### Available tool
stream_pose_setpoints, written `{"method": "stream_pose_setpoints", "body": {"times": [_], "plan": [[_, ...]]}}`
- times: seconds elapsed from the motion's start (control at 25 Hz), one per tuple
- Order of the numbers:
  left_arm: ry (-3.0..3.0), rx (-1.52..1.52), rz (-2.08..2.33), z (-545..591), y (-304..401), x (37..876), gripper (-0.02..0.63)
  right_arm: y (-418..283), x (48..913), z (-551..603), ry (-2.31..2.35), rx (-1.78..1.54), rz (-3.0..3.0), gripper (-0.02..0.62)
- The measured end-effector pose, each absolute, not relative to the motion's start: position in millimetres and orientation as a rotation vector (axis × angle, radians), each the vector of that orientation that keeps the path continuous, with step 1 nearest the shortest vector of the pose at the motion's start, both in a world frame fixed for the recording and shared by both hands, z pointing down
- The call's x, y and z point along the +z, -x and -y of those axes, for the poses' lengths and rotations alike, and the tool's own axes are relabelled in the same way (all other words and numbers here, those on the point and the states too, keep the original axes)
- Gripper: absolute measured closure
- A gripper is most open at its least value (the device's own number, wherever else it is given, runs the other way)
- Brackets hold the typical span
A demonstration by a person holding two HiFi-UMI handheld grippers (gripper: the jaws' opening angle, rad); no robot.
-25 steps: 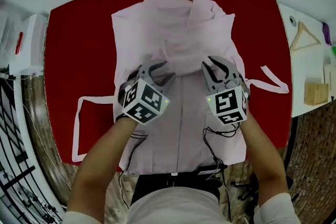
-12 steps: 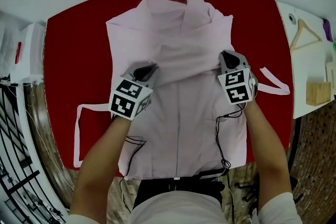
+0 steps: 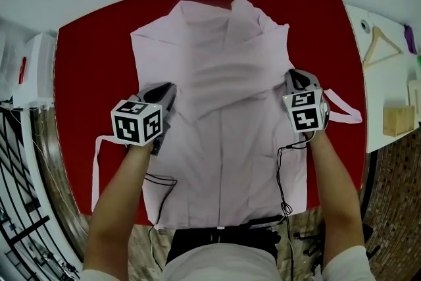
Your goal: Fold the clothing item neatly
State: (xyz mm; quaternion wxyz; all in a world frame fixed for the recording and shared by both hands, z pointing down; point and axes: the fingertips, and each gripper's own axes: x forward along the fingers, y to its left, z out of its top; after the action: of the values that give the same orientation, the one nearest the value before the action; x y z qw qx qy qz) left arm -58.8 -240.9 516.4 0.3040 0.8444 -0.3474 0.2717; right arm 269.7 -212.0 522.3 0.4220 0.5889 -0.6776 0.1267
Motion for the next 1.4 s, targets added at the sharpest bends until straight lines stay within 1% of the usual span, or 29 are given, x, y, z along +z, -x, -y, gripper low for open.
{"method": "stream_pose_setpoints", "body": {"times": [0.24, 0.36, 0.44, 0.6, 0.72, 1.04, 1.28, 1.4], "plan": [[-2.303, 0.736, 0.898, 242, 64, 494, 0.574, -274, 508, 215, -1.481, 0.317, 1.79, 0.577], [-2.353, 0.745, 0.899, 242, 66, 471, 0.533, -279, 491, 222, -1.45, 0.336, 1.883, 0.575], [-2.383, 0.76, 0.909, 244, 70, 456, 0.519, -281, 479, 229, -1.429, 0.364, 1.932, 0.571], [-2.423, 0.815, 0.968, 255, 83, 434, 0.511, -282, 460, 249, -1.349, 0.385, 2.005, 0.518], [-2.449, 0.852, 1.011, 274, 92, 425, 0.509, -285, 450, 266, -1.309, 0.383, 2.023, 0.511], [-2.471, 0.946, 0.992, 346, 115, 454, 0.495, -265, 447, 329, -1.288, 0.448, 2.026, 0.496], [-2.461, 0.897, 0.978, 401, 125, 482, 0.468, -242, 469, 381, -1.224, 0.531, 2.024, 0.483], [-2.511, 0.919, 0.947, 428, 117, 487, 0.459, -231, 490, 398, -1.159, 0.55, 1.992, 0.483]]}}
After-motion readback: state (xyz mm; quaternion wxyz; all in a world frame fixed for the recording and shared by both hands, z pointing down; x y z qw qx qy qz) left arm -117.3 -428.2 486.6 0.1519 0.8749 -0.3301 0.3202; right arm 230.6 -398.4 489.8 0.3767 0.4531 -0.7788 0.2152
